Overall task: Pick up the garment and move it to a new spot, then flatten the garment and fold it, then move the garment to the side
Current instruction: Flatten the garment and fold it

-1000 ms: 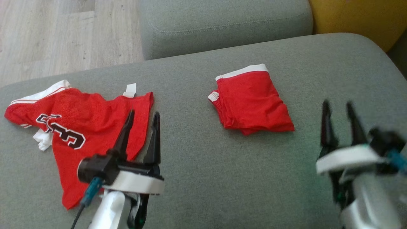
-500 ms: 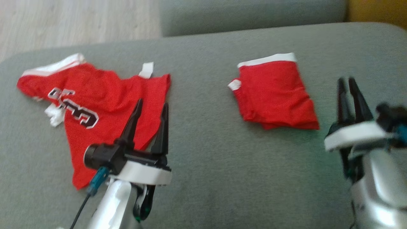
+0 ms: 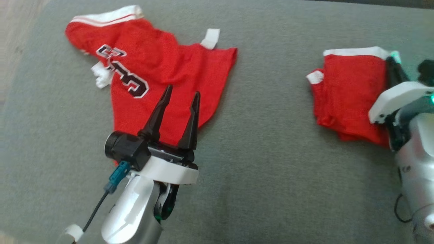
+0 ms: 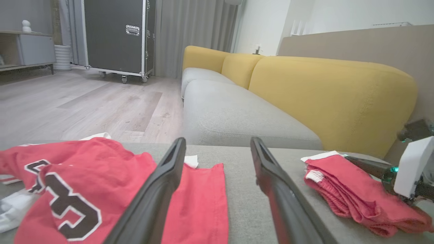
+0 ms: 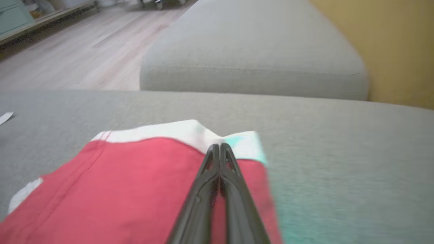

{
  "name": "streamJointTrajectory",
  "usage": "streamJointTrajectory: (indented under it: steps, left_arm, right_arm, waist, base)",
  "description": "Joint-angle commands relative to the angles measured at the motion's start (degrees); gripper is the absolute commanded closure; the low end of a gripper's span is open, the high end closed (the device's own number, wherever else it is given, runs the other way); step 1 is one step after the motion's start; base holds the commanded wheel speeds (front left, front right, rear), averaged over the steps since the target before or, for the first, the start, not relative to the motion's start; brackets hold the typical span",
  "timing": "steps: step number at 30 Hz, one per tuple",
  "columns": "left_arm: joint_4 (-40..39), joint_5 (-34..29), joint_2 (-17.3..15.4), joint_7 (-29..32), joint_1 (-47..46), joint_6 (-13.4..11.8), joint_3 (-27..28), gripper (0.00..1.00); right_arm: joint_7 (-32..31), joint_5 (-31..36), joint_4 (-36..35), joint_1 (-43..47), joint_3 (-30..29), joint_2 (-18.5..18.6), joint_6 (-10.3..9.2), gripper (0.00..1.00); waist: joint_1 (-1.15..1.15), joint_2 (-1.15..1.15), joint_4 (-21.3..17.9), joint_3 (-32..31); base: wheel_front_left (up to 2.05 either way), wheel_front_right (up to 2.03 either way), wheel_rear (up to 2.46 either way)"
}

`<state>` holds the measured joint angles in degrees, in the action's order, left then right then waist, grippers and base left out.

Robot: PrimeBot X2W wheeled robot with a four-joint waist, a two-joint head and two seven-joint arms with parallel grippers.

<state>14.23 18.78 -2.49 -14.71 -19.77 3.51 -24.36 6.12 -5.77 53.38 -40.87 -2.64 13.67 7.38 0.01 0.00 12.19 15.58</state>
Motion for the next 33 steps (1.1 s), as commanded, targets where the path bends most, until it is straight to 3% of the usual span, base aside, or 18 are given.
streamJointTrajectory:
  steps: [1,5,10,21,27,33]
  left_arm:
    - [-1.93,0.38,-0.39,-0.29,-2.21,-0.43,1.39,0.00]
    - [-1.88,0.45,-0.39,-0.29,-2.27,-0.69,1.31,0.00]
    - [-1.80,0.51,-0.39,-0.29,-1.94,-1.06,1.34,0.00]
    - [-1.57,0.45,-0.39,-0.29,-1.92,-1.09,1.37,0.00]
    - [-1.44,-0.07,-0.39,-0.29,-1.18,-0.90,2.92,0.00]
    - [-1.51,-1.23,-0.39,-0.29,0.16,-0.56,5.12,0.00]
  right_arm:
    - [0.57,0.29,0.88,-1.74,2.43,-0.01,0.11,1.00]
    - [3.43,-1.19,6.79,-3.31,7.54,-0.93,0.11,1.00]
    - [7.74,-2.87,6.65,-3.96,13.40,-3.02,0.11,1.00]
    - [8.04,-7.48,11.45,-3.25,25.51,-5.93,0.11,1.00]
    - [8.76,-11.84,9.29,-4.22,25.17,-5.51,0.11,1.00]
    - [8.85,-12.62,-1.01,-2.12,20.70,-2.31,0.11,1.00]
  waist:
    - [-0.01,0.00,2.02,1.58]
    - [-0.01,0.00,2.41,1.31]
    - [-0.01,0.00,1.82,0.49]
    - [-0.01,0.00,0.61,-0.05]
    - [-0.01,0.00,-1.99,-2.26]
    - [-0.01,0.00,-6.01,-5.22]
  base:
    - [0.00,0.00,0.00]
    - [0.00,0.00,0.00]
    - [0.00,0.00,0.00]
    - [0.00,0.00,0.00]
    - [0.00,0.00,0.00]
    - [0.00,0.00,0.00]
